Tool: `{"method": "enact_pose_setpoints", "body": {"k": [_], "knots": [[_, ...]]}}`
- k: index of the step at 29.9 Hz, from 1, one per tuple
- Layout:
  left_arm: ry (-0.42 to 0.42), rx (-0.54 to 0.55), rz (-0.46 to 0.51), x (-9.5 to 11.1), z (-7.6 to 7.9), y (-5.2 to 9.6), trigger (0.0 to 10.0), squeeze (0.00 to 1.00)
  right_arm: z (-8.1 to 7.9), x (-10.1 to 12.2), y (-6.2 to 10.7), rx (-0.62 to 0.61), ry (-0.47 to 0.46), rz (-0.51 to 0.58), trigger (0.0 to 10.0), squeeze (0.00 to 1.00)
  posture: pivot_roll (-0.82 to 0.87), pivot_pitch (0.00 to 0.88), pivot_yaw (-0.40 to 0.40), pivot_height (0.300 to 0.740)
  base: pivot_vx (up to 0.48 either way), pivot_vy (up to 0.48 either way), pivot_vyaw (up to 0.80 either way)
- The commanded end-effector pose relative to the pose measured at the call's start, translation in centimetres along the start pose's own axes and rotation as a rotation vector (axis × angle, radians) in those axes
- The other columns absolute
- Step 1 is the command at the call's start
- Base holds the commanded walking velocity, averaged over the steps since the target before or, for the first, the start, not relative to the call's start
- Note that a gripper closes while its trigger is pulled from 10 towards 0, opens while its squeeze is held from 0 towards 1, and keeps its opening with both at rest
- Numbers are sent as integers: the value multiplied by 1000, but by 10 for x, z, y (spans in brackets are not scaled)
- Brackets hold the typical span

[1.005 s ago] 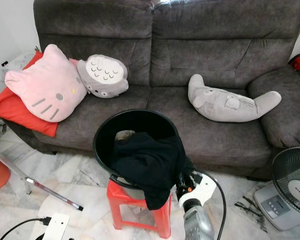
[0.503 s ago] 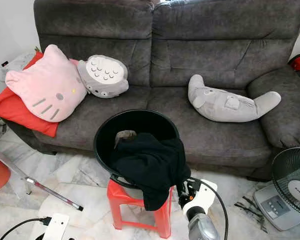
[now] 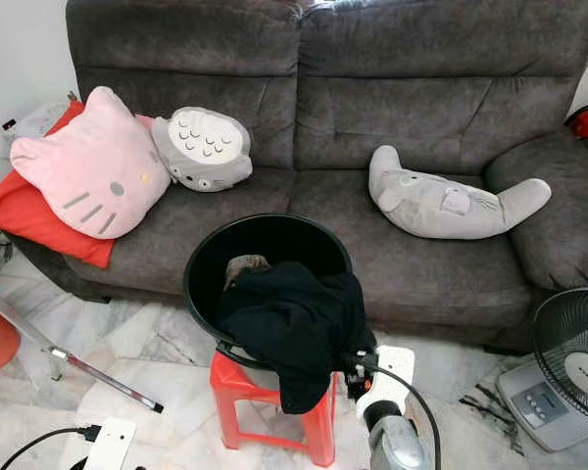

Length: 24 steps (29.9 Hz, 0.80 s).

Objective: Hang hanger

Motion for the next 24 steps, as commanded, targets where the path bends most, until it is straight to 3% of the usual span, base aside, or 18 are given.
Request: {"method": "enact_pose_setpoints", "body": {"k": [1,6,8,9,11,13,17,19,22,24], "knots": [[-18,2,-6,-4,-3,0,10000,0,-4,24,-7,11,-3,95,10000,0,-31,0,64,740,0,0,0],[-18,3,-5,-4,-3,0,10000,0,-18,43,-13,84,-8,150,10000,0,-29,0,61,740,0,0,0],[-18,3,-5,-4,-3,0,10000,0,-23,43,-13,117,-3,142,10000,0,-29,0,61,740,0,0,0],[-17,3,-5,-4,-3,0,10000,0,-39,41,-10,218,12,117,10000,0,-29,0,60,740,0,0,0],[-17,3,-5,-4,-3,0,10000,0,-43,40,-9,243,16,111,10000,0,-29,0,60,740,0,0,0],[-15,2,-6,-4,-3,0,10000,0,-63,29,6,409,144,35,10000,0,-31,0,61,740,0,0,0],[-15,2,-5,-4,-2,0,10000,0,-65,24,19,473,223,-20,10000,0,-31,0,61,740,0,0,0],[-14,2,-4,-4,-3,0,10000,0,-54,17,30,482,385,-87,10000,0,-40,0,60,740,0,0,0],[-16,2,-4,-4,-3,0,10000,0,-44,11,38,462,457,-173,10000,0,-43,0,61,740,0,0,0],[-15,2,-5,-4,-3,0,10000,0,-39,4,46,488,603,-222,10000,0,-40,0,57,740,0,0,0]]}}
Point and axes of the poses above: a point about 5 cm out from each wrist's last joint towards the gripper, its own y axis pointing back from the gripper into the wrist, its own x axis along the axis of the wrist's last joint, z = x × y, the point moved 4 cm from there along -y, pointing out of the wrist towards the gripper, and after that the axes turned 10 degrees about -y, right-handed, at the moved point
